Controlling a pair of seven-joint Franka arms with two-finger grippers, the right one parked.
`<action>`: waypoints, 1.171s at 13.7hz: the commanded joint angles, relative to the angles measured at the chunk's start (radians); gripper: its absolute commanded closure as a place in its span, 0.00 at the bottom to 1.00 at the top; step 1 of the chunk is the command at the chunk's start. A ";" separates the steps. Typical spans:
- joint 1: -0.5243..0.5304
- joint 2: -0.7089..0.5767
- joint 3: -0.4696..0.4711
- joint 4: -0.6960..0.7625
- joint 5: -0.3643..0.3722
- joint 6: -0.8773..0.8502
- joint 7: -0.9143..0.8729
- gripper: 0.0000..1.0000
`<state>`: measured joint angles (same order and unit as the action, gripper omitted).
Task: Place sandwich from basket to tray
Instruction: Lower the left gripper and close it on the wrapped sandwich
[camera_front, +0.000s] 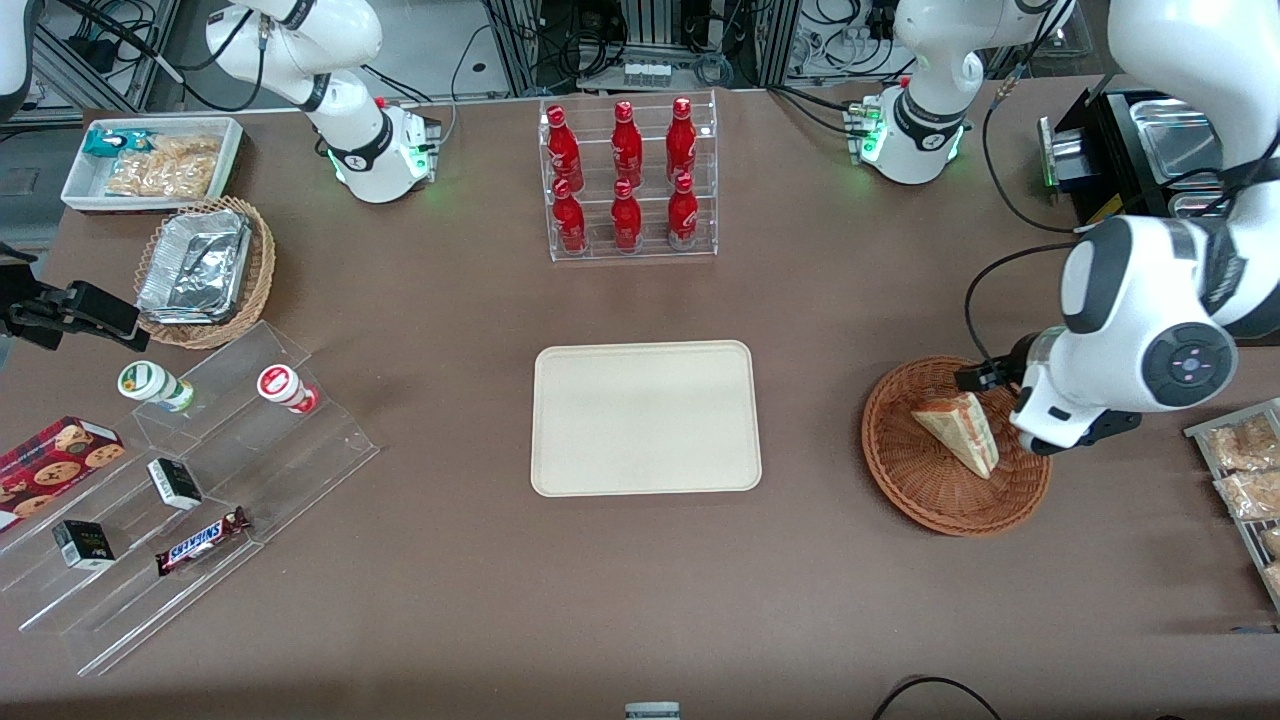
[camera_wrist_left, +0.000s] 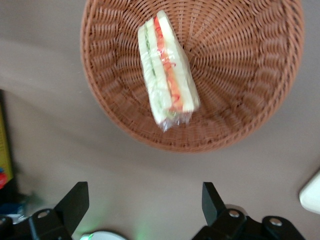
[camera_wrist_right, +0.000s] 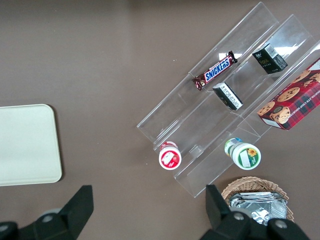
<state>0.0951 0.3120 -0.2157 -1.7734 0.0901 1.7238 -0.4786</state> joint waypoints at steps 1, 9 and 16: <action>0.002 -0.016 0.007 -0.101 0.007 0.144 -0.086 0.00; 0.047 0.094 0.007 -0.181 -0.003 0.417 -0.176 0.00; 0.054 0.150 0.007 -0.178 0.000 0.448 -0.334 0.81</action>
<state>0.1422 0.4717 -0.2028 -1.9477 0.0875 2.1740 -0.7766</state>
